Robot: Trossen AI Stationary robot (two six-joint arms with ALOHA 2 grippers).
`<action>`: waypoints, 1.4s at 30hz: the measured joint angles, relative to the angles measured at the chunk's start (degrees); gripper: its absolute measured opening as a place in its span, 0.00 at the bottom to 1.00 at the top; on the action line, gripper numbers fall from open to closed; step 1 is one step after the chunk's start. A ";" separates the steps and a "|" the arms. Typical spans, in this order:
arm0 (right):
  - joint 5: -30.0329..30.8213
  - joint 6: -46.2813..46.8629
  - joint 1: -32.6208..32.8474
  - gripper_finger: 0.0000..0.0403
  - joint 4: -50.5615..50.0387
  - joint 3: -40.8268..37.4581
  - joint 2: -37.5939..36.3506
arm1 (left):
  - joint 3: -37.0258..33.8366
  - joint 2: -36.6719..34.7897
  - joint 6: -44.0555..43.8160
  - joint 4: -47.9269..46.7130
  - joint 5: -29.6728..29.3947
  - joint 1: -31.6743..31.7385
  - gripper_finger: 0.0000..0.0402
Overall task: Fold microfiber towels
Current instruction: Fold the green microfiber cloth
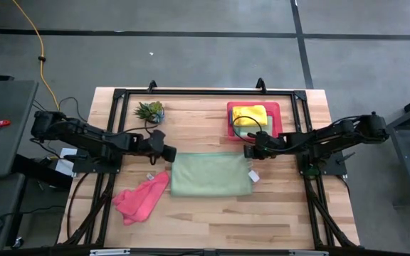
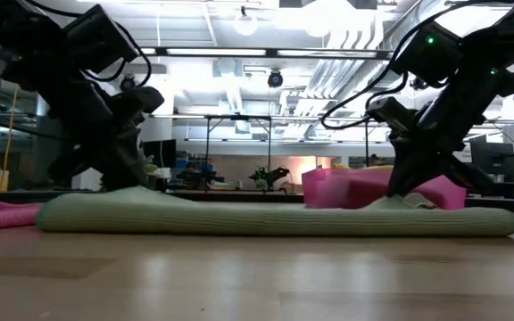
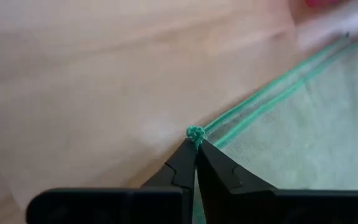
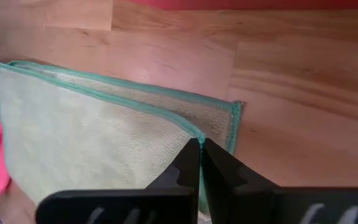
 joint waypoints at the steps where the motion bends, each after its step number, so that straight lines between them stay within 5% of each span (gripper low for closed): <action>1: 0.11 0.00 0.00 0.00 0.10 0.00 0.00 | 0.00 -0.05 0.00 -0.04 -0.87 0.00 0.01; 16: 4.93 1.53 -0.33 0.00 -0.29 -0.02 -0.11 | 0.00 0.51 -0.06 -2.60 -7.37 -0.24 0.00; 29: 4.37 1.48 -0.33 0.01 -1.55 -0.02 -0.11 | 0.00 0.51 2.20 -3.19 -7.14 -0.24 0.07; 42: 1.17 -7.87 -2.74 0.47 -2.48 -0.02 -4.73 | 0.00 -4.52 13.81 -6.80 -6.05 1.40 0.42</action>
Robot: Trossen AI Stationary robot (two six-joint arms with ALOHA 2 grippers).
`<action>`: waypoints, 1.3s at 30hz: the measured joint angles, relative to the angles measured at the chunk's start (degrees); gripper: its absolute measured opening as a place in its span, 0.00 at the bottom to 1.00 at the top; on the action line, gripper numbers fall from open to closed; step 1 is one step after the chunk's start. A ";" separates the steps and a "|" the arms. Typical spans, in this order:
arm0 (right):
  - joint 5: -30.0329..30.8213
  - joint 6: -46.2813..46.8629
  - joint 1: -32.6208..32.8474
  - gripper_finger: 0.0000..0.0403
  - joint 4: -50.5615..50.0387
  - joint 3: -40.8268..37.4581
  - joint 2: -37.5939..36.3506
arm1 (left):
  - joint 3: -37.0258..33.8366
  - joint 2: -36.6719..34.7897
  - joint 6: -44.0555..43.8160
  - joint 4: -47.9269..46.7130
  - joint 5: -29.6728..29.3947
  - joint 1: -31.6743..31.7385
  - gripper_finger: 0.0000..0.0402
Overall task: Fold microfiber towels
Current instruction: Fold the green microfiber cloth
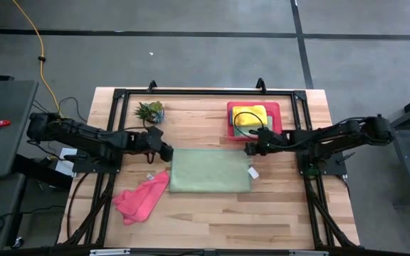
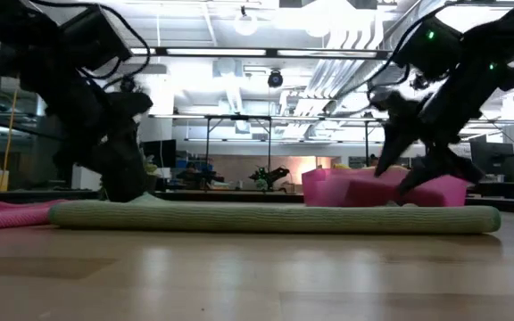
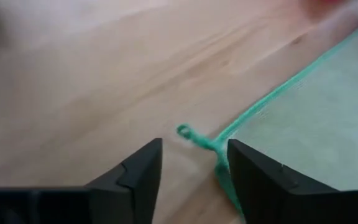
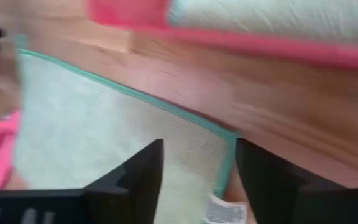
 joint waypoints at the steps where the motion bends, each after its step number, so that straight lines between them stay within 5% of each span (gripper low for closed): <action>1: -0.04 -1.30 -0.32 0.50 -0.03 0.00 -1.60 | 0.00 -1.82 1.52 -0.51 0.53 0.41 0.45; 7: -0.29 -6.23 0.80 0.55 1.35 0.00 -12.27 | 0.02 -12.95 7.29 -1.09 8.39 0.15 0.49; 12: -1.24 -7.63 7.32 0.56 6.17 0.03 -16.84 | 0.76 -14.60 7.34 -1.56 13.13 -7.12 0.49; 17: 0.25 -9.64 16.19 0.56 2.18 4.77 -13.84 | 6.44 -7.71 8.31 -1.46 10.41 -19.15 0.49; 24: 3.09 -18.11 26.23 0.56 -17.39 19.83 -1.45 | 18.10 7.91 20.31 -8.30 4.53 -31.78 0.49; 30: 5.37 -24.06 31.41 0.56 -25.81 27.81 9.23 | 22.73 18.61 27.20 -11.45 0.31 -36.00 0.49; 39: 6.06 -24.92 32.90 0.56 -26.83 28.98 17.89 | 23.67 27.10 31.63 -11.44 0.07 -36.14 0.49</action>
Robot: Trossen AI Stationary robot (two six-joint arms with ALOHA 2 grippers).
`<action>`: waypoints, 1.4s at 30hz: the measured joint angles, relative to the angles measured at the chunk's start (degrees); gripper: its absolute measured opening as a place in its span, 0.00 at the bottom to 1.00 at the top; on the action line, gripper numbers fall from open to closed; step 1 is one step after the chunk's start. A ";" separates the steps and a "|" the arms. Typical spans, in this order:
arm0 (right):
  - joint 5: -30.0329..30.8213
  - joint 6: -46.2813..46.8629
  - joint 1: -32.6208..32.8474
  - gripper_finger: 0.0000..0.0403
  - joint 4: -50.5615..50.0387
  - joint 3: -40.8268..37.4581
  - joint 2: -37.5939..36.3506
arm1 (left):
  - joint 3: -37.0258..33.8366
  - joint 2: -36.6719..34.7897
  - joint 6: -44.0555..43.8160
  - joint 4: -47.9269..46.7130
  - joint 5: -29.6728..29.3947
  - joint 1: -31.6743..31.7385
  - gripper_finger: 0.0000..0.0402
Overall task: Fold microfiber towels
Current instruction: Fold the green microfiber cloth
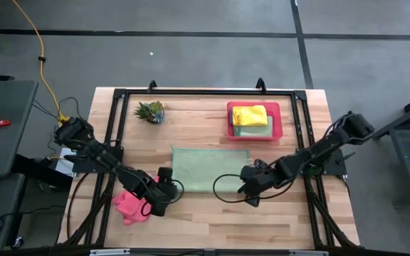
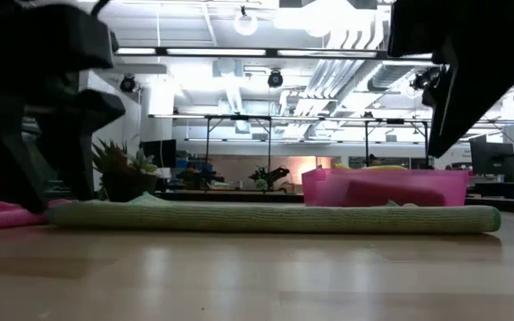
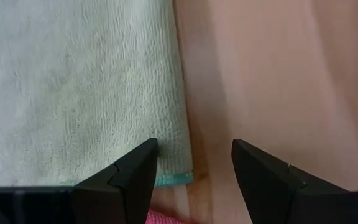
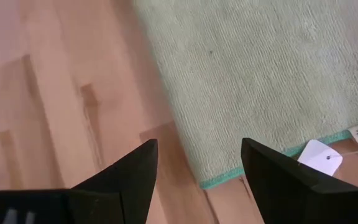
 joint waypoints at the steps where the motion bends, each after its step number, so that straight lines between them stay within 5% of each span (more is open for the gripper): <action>1: 0.03 0.22 0.00 0.56 0.01 0.00 0.43 | 0.02 0.69 0.00 0.03 0.02 0.19 0.49; 12: -1.09 -10.36 0.26 0.56 2.08 -0.02 4.78 | 0.12 3.09 -0.47 0.32 -1.67 -0.08 0.45; 20: -2.97 -22.62 2.84 0.56 3.48 -0.04 8.68 | 0.02 3.04 -0.65 0.31 -1.14 -0.04 0.23; 29: -1.28 -19.00 5.43 0.54 3.18 0.06 13.68 | -0.02 3.07 -2.01 0.05 -1.08 0.10 0.01; 37: -0.97 -16.72 5.66 0.40 3.42 0.13 14.29 | -0.02 3.07 -2.07 0.15 0.08 0.12 0.01; 42: -0.76 -13.15 5.62 0.17 2.89 0.09 14.35 | 0.02 3.00 -3.14 0.45 2.24 0.12 0.00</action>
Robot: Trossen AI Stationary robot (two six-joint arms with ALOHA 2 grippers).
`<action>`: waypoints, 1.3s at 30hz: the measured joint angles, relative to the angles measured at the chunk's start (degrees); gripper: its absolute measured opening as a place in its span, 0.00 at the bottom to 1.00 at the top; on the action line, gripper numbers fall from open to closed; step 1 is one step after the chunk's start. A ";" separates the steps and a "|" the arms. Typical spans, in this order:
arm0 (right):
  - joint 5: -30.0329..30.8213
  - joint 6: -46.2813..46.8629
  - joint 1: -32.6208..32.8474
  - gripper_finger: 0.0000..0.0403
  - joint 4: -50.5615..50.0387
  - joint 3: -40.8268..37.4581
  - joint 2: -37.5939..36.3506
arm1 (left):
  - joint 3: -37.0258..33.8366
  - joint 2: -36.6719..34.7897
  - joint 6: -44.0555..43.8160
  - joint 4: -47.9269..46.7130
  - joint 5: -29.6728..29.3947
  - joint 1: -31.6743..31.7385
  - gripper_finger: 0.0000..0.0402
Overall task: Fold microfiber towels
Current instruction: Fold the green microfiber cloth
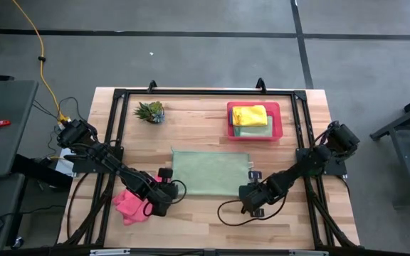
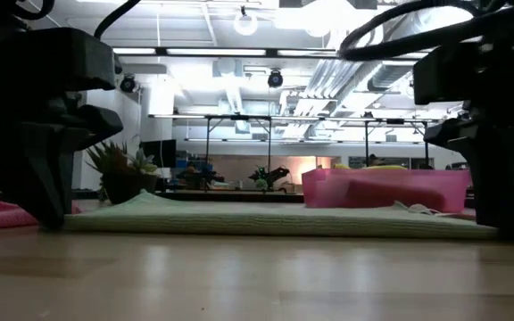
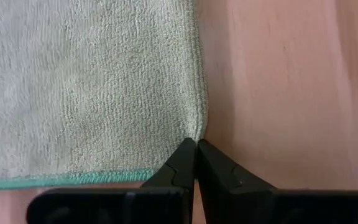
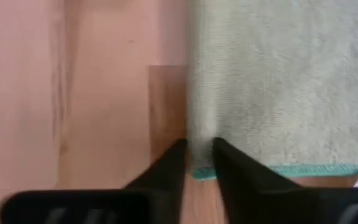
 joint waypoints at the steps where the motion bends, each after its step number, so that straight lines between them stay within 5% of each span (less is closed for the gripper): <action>1: 0.06 1.24 -0.05 0.11 -0.17 -0.03 0.03 | 0.02 -0.02 -0.96 0.04 0.50 0.00 0.00; 3: -0.30 4.35 -0.12 0.03 -0.20 -0.05 0.02 | 0.04 -0.07 -2.77 0.14 1.56 0.00 0.00; 15: -13.97 14.41 -1.19 0.00 5.23 -0.24 -6.99 | -0.01 -10.94 -9.55 -2.88 15.71 -0.02 0.00; 23: -15.82 18.38 -6.38 0.00 3.06 -0.25 -13.07 | -0.10 -17.96 -8.72 -8.84 14.94 4.63 0.00; 39: -9.88 22.02 -16.38 0.00 -5.23 -0.25 -14.44 | -1.75 -16.59 -7.86 -10.55 6.14 17.50 0.00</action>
